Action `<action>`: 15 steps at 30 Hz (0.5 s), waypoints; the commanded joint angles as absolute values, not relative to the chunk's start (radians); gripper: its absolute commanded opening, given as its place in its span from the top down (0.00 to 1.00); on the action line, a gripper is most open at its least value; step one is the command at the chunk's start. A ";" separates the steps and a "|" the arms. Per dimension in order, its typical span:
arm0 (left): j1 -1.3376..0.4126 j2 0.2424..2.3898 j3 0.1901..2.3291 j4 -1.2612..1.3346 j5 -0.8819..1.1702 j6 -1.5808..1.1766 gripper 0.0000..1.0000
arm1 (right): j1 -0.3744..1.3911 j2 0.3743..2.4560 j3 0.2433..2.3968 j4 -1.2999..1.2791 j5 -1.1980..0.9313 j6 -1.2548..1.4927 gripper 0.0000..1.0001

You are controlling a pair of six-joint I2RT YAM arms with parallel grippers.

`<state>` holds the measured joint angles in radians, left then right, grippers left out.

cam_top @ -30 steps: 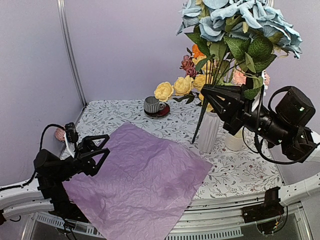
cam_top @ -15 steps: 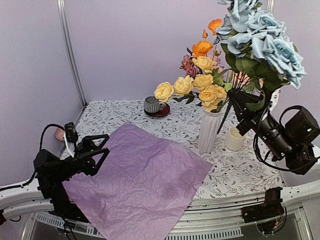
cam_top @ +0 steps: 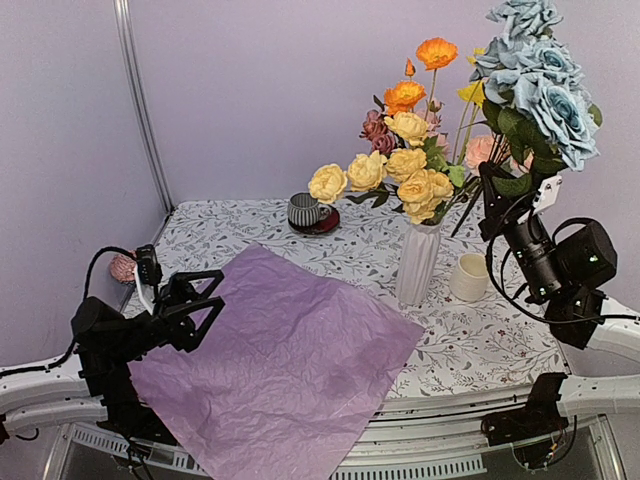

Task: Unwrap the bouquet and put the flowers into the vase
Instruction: Place the fake flower in the vase.

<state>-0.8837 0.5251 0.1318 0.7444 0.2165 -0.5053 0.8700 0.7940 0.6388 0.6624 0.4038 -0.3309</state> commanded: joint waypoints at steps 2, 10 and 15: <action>-0.896 0.529 0.139 0.776 0.218 -0.499 0.09 | 0.809 0.820 0.594 0.902 0.285 -0.277 0.98; -0.897 0.526 0.133 0.773 0.219 -0.503 0.09 | 0.735 0.925 0.588 1.072 0.199 -0.245 0.98; -0.896 0.510 0.130 0.761 0.216 -0.503 0.09 | 0.685 0.984 0.597 1.110 0.163 -0.222 0.98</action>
<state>-0.8837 0.5259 0.1314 0.7494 0.2161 -0.5053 0.7223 0.9543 0.5911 1.0157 0.2115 -0.2573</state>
